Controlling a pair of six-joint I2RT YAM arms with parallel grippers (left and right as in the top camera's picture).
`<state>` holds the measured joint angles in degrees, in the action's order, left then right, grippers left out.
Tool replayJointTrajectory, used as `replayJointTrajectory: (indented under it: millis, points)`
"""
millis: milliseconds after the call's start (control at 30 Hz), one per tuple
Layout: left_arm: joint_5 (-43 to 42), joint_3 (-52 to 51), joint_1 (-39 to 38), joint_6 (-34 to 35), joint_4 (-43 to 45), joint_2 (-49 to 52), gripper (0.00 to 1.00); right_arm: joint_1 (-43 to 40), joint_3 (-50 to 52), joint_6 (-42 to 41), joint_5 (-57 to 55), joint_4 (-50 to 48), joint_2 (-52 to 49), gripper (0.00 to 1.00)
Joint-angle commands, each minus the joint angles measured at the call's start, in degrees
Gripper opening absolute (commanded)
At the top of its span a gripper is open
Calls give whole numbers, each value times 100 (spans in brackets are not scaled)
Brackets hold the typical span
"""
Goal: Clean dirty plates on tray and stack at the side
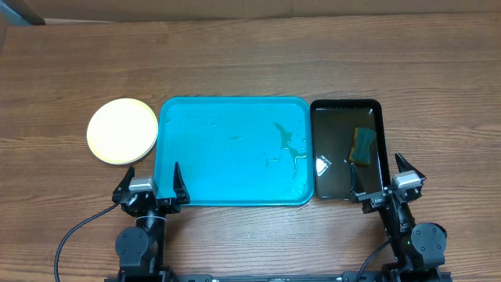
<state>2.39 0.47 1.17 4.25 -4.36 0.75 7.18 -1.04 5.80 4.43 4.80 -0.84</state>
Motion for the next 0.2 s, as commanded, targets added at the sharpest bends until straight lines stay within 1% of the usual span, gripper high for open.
replayJointTrajectory:
  millis: [0, 167]
  points:
    - [13, -20, 35, -105, 11, -50, 100, 22, 59, 4, -48, -22, 68, 100]
    - [13, -20, 35, -105, 11, -50, 100, 22, 59, 4, -48, -22, 68, 100]
